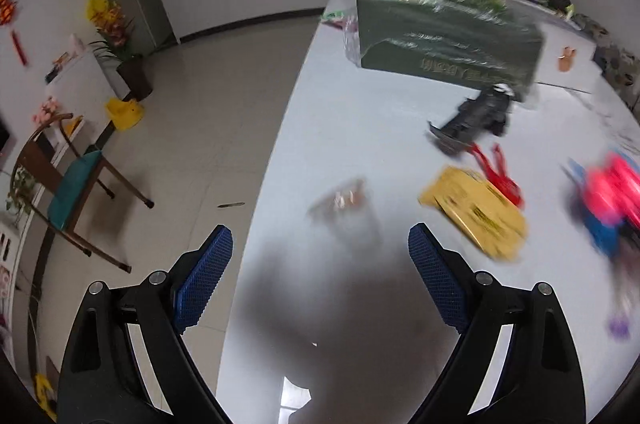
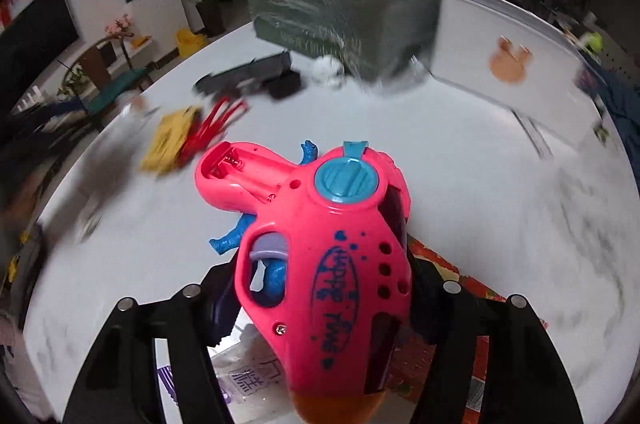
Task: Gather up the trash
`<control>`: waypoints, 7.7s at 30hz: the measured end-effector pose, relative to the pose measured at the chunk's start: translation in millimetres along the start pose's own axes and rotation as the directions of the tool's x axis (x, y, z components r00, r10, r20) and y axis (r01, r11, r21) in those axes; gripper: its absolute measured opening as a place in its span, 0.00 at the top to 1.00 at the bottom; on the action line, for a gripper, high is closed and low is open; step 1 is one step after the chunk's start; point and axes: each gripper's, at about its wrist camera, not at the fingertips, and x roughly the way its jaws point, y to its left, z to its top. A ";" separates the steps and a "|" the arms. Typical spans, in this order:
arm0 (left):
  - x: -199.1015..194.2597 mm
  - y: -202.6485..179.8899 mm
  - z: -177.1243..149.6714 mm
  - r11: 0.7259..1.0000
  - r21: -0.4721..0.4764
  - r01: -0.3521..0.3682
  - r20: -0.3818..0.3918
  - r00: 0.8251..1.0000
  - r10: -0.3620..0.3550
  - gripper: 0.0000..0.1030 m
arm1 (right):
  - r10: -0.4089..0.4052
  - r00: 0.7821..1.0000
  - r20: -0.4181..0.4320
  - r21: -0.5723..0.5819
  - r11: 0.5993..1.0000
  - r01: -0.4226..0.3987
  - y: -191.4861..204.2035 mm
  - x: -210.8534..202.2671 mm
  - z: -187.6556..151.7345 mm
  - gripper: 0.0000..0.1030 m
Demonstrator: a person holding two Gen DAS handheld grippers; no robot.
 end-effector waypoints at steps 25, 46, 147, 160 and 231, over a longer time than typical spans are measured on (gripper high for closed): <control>-203.2 -148.0 -157.0 0.910 0.161 0.382 0.148 0.902 -0.405 0.69 | 0.059 0.953 0.297 0.174 0.978 -0.114 14.6 -169.7 -145.9 0.37; -245.4 -161.6 -344.8 0.836 0.357 0.416 -0.031 0.900 -0.435 0.68 | 0.279 0.960 -0.008 0.055 0.959 -0.278 156.1 -176.7 -339.9 0.37; -213.0 -179.5 -167.9 0.955 0.063 0.290 0.112 0.949 -0.295 0.90 | 0.201 0.909 0.365 0.182 0.942 -0.281 14.7 -194.1 -219.0 0.74; -185.8 -204.4 -177.3 0.965 -0.115 0.236 0.064 0.971 -0.230 0.08 | 0.171 0.933 0.316 0.181 0.955 -0.237 33.7 -184.6 -226.5 0.73; -161.9 -298.5 -159.8 0.796 0.450 0.404 -0.040 0.900 -0.434 0.11 | -0.209 0.962 0.176 0.143 0.972 0.185 -28.6 -196.3 -215.5 0.23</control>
